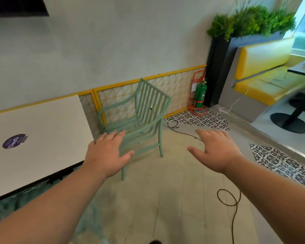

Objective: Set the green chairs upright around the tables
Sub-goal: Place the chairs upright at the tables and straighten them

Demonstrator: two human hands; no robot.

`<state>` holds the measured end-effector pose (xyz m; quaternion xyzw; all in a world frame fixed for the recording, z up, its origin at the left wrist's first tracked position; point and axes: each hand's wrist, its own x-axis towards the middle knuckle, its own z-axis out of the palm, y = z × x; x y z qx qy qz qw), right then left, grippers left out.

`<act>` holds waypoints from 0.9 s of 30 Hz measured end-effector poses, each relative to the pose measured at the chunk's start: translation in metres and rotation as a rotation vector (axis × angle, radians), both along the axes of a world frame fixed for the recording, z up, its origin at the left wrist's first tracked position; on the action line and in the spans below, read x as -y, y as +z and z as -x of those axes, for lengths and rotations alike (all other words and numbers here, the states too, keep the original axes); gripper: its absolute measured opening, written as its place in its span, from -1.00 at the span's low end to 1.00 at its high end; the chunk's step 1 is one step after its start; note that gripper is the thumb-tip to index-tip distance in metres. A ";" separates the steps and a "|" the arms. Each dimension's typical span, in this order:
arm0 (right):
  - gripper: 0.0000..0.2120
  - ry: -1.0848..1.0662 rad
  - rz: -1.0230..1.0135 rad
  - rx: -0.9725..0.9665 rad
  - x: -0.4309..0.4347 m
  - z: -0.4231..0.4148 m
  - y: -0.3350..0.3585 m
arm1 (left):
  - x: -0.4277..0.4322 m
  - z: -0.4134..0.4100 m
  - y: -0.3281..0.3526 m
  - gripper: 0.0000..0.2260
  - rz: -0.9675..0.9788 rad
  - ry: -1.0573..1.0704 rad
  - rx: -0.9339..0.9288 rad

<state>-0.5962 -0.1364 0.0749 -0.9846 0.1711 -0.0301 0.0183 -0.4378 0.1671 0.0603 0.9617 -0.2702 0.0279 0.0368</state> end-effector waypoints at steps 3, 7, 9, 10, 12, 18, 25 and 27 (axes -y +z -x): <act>-0.12 -0.035 -0.017 0.001 0.041 -0.052 -0.010 | 0.043 -0.062 -0.005 -0.24 0.011 0.001 -0.004; -0.18 -0.049 -0.064 -0.012 0.076 -0.113 -0.016 | 0.104 -0.133 -0.004 -0.24 0.018 -0.032 -0.035; -0.23 -0.036 -0.073 -0.032 0.098 -0.142 -0.015 | 0.137 -0.167 0.001 -0.24 0.016 -0.042 -0.052; -0.23 -0.026 -0.074 -0.032 0.112 -0.159 -0.015 | 0.155 -0.185 0.003 -0.25 0.021 -0.035 -0.053; -0.23 -0.011 -0.078 -0.029 0.142 -0.189 -0.015 | 0.187 -0.215 0.004 -0.25 0.035 -0.028 -0.046; -0.21 0.096 -0.056 -0.047 0.248 -0.298 -0.027 | 0.281 -0.293 -0.016 -0.27 0.045 0.057 -0.064; -0.22 0.276 -0.018 -0.125 0.358 -0.423 -0.031 | 0.362 -0.363 -0.033 -0.26 0.099 0.269 -0.146; -0.22 0.331 -0.003 -0.128 0.376 -0.464 -0.032 | 0.374 -0.382 -0.031 -0.25 0.102 0.312 -0.158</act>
